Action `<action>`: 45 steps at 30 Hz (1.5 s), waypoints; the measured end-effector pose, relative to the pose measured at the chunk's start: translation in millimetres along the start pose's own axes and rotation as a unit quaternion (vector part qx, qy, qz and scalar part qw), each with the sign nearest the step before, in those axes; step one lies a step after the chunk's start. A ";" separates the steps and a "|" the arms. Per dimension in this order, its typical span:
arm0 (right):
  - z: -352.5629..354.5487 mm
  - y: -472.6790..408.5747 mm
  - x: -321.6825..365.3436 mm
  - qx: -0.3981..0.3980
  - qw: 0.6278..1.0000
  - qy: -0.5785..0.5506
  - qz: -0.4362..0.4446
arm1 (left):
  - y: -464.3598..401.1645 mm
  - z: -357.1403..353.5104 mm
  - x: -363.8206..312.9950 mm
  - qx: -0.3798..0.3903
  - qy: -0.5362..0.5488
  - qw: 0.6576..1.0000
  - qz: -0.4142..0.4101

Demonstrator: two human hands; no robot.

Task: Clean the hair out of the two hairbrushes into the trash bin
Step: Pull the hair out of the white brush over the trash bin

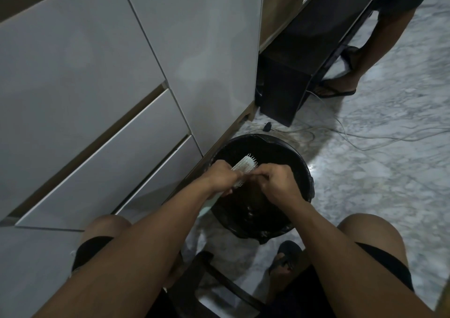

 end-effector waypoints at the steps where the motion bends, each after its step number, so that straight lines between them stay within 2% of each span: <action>1: 1.4 -0.1 -1.4 0.000 1.000 0.010 -0.010 | -0.5 -0.5 0.9 -0.004 -0.005 1.000 -0.001; 8: 13.9 -3.0 -19.8 -0.042 0.992 0.044 -0.114 | -2.2 4.8 4.0 -0.025 -0.004 1.000 0.010; 15: 19.1 -3.0 -27.0 -0.073 0.978 0.075 -0.178 | 4.7 8.4 -1.3 -0.020 0.021 1.000 0.010; 20: 3.5 -1.0 -12.1 0.005 0.992 -0.040 -0.117 | 8.2 4.8 -7.7 -0.015 0.044 0.999 0.028; 22: -4.2 0.5 -7.9 0.014 0.998 -0.017 -0.059 | 8.3 3.0 -8.5 -0.008 0.034 0.999 0.030; 25: -6.9 2.9 -2.6 -0.014 0.998 0.051 0.017 | 11.1 0.5 -8.3 0.019 0.020 0.999 0.033; 27: -1.0 2.7 -1.5 -0.045 0.997 0.068 0.010 | 14.1 -0.6 -7.8 0.035 0.022 0.999 0.034; 31: 10.4 0.2 -17.0 -0.094 0.987 0.040 -0.122 | 17.8 2.2 -4.2 0.033 0.031 0.998 0.036; 34: 13.0 0.0 -24.0 -0.107 0.980 0.034 -0.165 | 19.6 4.6 -3.7 0.036 0.040 0.998 0.035; 40: -4.5 1.0 -7.2 0.021 0.997 -0.050 -0.055 | 19.7 2.9 -11.5 0.018 0.051 0.998 0.032; 45: -8.4 2.1 -2.8 0.040 0.998 -0.030 -0.025 | 16.7 3.0 -10.9 0.008 0.076 0.996 0.052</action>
Point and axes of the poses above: each hand's wrist, its own y-axis away from the middle knuckle, its own z-axis out of the back of the hand, x = y × z, the point moved 4 cm from there along -y, towards the middle knuckle, and after that the axes turned 3 degrees about -y, right-handed, at the moved point
